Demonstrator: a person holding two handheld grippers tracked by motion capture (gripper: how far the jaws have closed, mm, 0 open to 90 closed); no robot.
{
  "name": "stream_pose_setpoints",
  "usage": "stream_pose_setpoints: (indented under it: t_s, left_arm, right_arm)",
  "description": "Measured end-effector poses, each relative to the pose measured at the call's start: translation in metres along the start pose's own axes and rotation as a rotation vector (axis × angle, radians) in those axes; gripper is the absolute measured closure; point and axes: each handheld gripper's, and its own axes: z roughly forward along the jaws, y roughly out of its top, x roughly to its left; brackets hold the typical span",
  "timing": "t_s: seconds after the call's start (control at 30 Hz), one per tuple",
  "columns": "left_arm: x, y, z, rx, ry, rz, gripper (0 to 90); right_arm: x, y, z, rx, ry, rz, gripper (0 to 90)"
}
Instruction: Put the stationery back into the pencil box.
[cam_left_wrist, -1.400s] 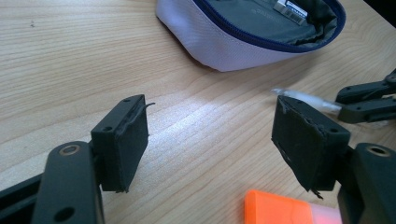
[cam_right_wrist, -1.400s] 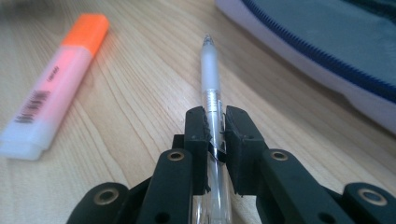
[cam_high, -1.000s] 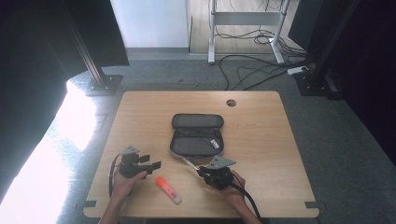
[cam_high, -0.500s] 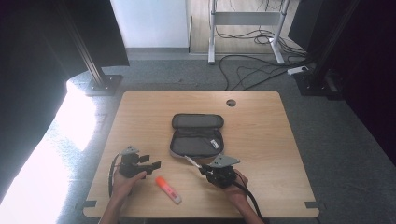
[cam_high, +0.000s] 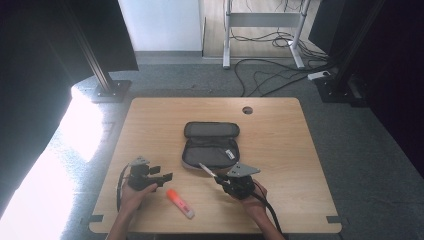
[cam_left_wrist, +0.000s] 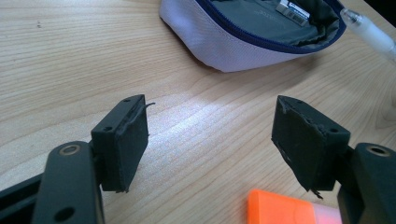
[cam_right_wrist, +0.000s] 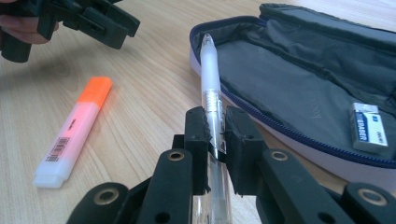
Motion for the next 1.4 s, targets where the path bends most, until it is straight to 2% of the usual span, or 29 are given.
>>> stream_pose_setpoints:
  t_s: [0.77, 1.4]
  left_arm:
    - [0.0, 0.0, 0.001, 0.008, 0.001, 0.005, 27.7]
    - [0.001, 0.0, 0.001, 0.01, -0.003, 0.002, 27.7]
  right_arm:
    - [-0.011, 0.008, 0.0, -0.028, -0.029, 0.009, 78.8]
    - [-0.023, 0.021, -0.002, -0.051, -0.051, 0.02, 78.9]
